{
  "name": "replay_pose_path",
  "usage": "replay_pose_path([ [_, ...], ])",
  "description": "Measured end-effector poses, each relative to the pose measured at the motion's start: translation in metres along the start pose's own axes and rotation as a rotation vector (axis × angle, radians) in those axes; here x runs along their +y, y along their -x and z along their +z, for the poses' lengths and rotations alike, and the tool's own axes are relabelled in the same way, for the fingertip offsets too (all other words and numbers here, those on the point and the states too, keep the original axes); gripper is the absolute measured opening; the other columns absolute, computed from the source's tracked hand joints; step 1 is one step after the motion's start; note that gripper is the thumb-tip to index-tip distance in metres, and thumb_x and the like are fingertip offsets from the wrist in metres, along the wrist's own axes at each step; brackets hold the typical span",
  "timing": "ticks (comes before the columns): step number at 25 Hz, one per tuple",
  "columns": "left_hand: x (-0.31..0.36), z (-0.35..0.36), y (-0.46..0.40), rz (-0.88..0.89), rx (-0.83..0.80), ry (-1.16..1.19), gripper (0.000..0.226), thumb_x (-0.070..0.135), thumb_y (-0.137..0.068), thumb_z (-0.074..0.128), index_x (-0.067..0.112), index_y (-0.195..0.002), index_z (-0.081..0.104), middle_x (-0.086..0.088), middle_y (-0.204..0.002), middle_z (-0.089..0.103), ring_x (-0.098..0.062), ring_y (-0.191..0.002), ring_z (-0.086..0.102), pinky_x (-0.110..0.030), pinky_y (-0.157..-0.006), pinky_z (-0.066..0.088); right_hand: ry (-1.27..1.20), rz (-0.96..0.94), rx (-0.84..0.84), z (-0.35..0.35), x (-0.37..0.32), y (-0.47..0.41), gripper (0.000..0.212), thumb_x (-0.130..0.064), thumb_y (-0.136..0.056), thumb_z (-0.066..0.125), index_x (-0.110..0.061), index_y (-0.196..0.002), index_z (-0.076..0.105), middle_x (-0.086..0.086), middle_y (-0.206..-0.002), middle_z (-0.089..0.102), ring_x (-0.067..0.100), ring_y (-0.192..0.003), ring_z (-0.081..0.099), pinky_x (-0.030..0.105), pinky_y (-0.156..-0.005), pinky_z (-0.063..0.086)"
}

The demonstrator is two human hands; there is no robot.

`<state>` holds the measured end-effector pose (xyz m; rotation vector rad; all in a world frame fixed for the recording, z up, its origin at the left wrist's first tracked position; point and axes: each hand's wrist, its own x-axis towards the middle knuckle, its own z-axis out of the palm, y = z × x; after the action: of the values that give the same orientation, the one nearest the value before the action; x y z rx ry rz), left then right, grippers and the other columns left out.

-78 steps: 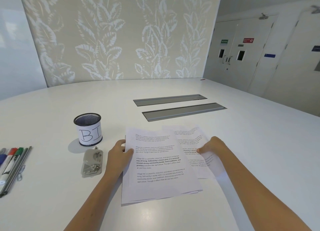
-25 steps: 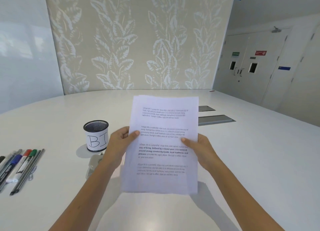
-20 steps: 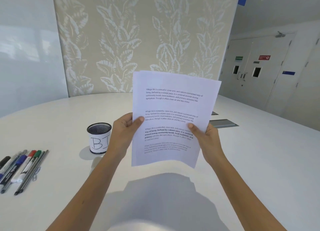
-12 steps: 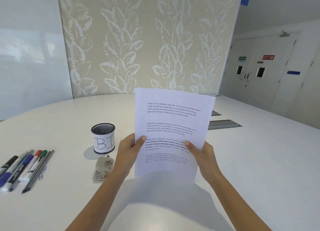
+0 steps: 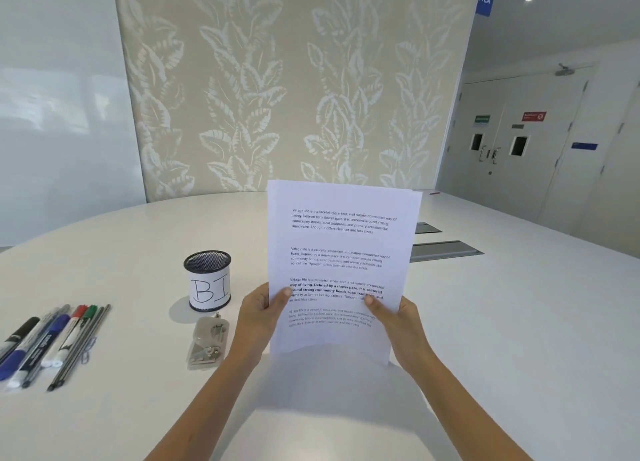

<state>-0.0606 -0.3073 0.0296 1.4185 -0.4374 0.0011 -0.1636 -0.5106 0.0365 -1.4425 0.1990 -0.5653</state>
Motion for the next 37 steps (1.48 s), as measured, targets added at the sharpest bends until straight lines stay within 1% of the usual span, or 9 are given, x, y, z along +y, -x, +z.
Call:
replay_pose_path([
  [4, 0.043, -0.009, -0.025, 0.298, 0.125, -0.324, 0.071, 0.024, -0.084, 0.068, 0.013, -0.143, 0.03, -0.004, -0.149, 0.036, -0.02, -0.138, 0.033, -0.038, -0.111, 0.029, 0.105, -0.056, -0.017, -0.011, -0.034, -0.015, 0.013, -0.012, -0.084, 0.067, -0.009, -0.096, 0.071, 0.004, -0.091, 0.076, 0.022, -0.081, 0.071, 0.037, -0.071, 0.057],
  [8, 0.122, -0.025, -0.053, 0.658, 0.111, -0.802, 0.095, 0.04, -0.08, 0.069, 0.005, -0.149, 0.013, -0.008, -0.156, 0.016, -0.024, -0.145, 0.007, -0.03, -0.114, 0.005, 0.475, -0.066, -0.099, -0.03, -0.094, -0.04, 0.007, -0.016, -0.081, 0.071, -0.012, -0.086, 0.071, 0.012, -0.09, 0.075, 0.021, -0.072, 0.069, 0.045, -0.075, 0.056],
  [13, 0.163, -0.034, -0.062, 0.186, -0.484, -0.512, 0.048, 0.027, -0.081, 0.071, 0.02, -0.127, 0.057, 0.002, -0.123, 0.065, -0.014, -0.114, 0.06, -0.043, -0.105, 0.041, 0.873, -0.122, -0.373, -0.029, -0.15, -0.049, 0.013, -0.021, -0.081, 0.072, -0.012, -0.09, 0.072, 0.009, -0.091, 0.075, 0.019, -0.077, 0.071, 0.039, -0.075, 0.056],
  [15, 0.153, -0.034, -0.058, 0.11, -0.534, -0.45, 0.026, 0.026, -0.083, 0.069, 0.015, -0.106, 0.07, -0.004, -0.104, 0.074, -0.022, -0.095, 0.07, -0.047, -0.094, 0.05, 0.987, -0.194, -0.393, -0.023, -0.159, -0.048, 0.014, -0.026, -0.079, 0.074, -0.016, -0.087, 0.072, 0.009, -0.089, 0.075, 0.024, -0.079, 0.069, 0.039, -0.073, 0.054],
  [19, 0.126, -0.038, -0.055, 0.056, -0.439, -0.263, 0.03, 0.032, -0.081, 0.07, 0.009, -0.1, 0.071, -0.012, -0.102, 0.074, -0.031, -0.093, 0.07, -0.05, -0.089, 0.052, 1.16, -0.254, -0.266, -0.032, -0.167, -0.049, 0.043, -0.037, -0.077, 0.074, -0.009, -0.056, 0.048, 0.004, -0.054, 0.048, 0.019, -0.052, 0.044, 0.025, -0.048, 0.031],
  [23, 0.105, -0.048, -0.059, 0.037, -0.356, 0.001, 0.025, 0.027, -0.084, 0.068, 0.01, -0.102, 0.071, -0.01, -0.105, 0.073, -0.029, -0.095, 0.069, -0.042, -0.078, 0.057, 0.636, -0.372, 0.039, -0.05, -0.169, -0.048, 0.014, -0.021, -0.08, 0.073, -0.008, -0.083, 0.068, 0.007, -0.071, 0.07, 0.021, -0.068, 0.066, 0.033, -0.067, 0.058],
  [26, 0.096, -0.044, -0.057, -0.004, -0.329, 0.197, 0.023, 0.024, -0.081, 0.065, 0.013, -0.101, 0.072, -0.006, -0.105, 0.073, -0.023, -0.095, 0.07, -0.032, -0.072, 0.057, 0.149, -0.242, -0.054, -0.048, -0.152, -0.043, 0.032, -0.02, -0.077, 0.072, -0.011, -0.107, 0.065, 0.003, -0.088, 0.076, 0.019, -0.083, 0.072, 0.034, -0.074, 0.06],
  [32, 0.067, -0.025, -0.046, 0.046, -0.14, 0.107, 0.013, 0.018, -0.089, 0.061, 0.012, -0.096, 0.07, 0.0, -0.09, 0.076, -0.019, -0.082, 0.07, -0.037, -0.076, 0.057, 0.038, -0.163, -0.017, -0.026, -0.092, -0.033, 0.021, -0.009, -0.081, 0.067, -0.008, -0.101, 0.07, 0.006, -0.101, 0.074, 0.023, -0.088, 0.07, 0.039, -0.082, 0.057],
  [37, 0.039, -0.019, -0.028, 0.02, -0.095, 0.062, 0.024, 0.019, -0.089, 0.061, 0.008, -0.11, 0.066, -0.006, -0.104, 0.072, -0.021, -0.093, 0.069, -0.037, -0.084, 0.055, 0.065, -0.134, 0.138, -0.025, -0.05, -0.021, 0.008, -0.015, -0.082, 0.069, -0.014, -0.09, 0.071, 0.004, -0.094, 0.074, 0.022, -0.084, 0.069, 0.037, -0.079, 0.055],
])
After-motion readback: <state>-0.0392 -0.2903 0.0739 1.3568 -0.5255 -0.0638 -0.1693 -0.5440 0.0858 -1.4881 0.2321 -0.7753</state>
